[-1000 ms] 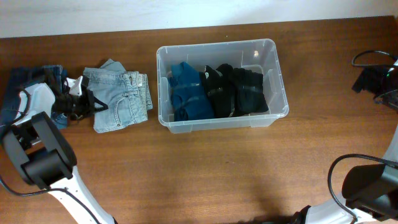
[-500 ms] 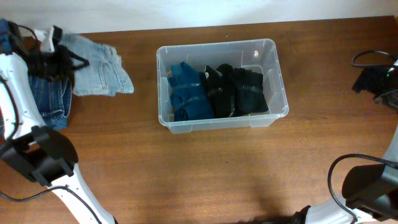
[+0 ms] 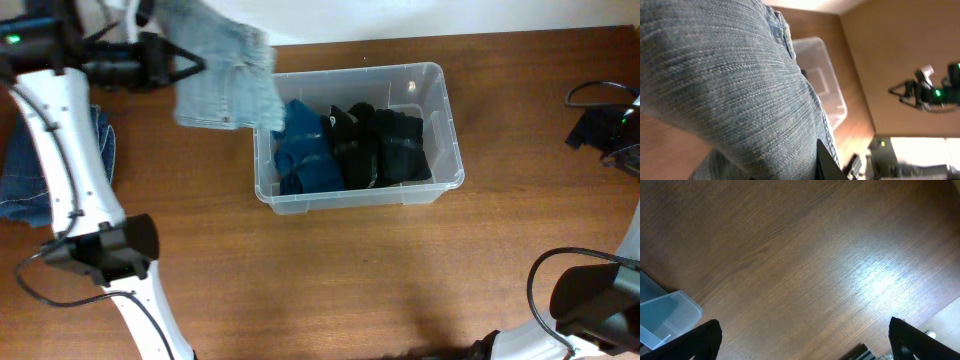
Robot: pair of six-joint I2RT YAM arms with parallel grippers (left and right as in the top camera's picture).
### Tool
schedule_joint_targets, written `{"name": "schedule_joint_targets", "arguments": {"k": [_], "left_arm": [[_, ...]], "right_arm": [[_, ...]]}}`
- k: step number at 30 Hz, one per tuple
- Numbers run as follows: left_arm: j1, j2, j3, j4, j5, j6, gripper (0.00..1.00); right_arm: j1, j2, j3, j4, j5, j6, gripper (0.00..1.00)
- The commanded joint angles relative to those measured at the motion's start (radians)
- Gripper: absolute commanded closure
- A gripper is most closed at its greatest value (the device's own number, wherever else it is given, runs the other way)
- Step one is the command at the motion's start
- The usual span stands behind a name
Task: Pack container
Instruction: 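Lift the light-blue jeans with the left gripper and carry it over the bin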
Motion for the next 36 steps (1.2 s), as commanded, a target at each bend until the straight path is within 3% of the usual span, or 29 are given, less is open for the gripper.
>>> {"name": "schedule_joint_targets", "arguments": {"k": [1,7,18,24,36], "left_arm": [[-0.098,-0.089,0.038,0.006,0.077,-0.023,0.99],[-0.288,-0.088,0.037,0.125,0.062,-0.147,0.99],[-0.597,-0.082,0.031,0.399,-0.394,-0.532,1.00],[-0.682,-0.082,-0.045,0.474,-0.513,-0.693,0.99],[-0.723,-0.082,-0.309,0.684,-0.505,-0.754,0.99]], "right_arm": [[-0.003,0.001,0.001,0.000,0.008,0.012,0.01],[-0.003,0.001,0.001,0.000,0.009,0.012,0.02],[-0.003,0.001,0.001,0.000,0.008,0.012,0.01],[-0.003,0.001,0.001,0.000,0.008,0.012,0.02],[-0.003,0.001,0.001,0.000,0.008,0.012,0.02]]}}
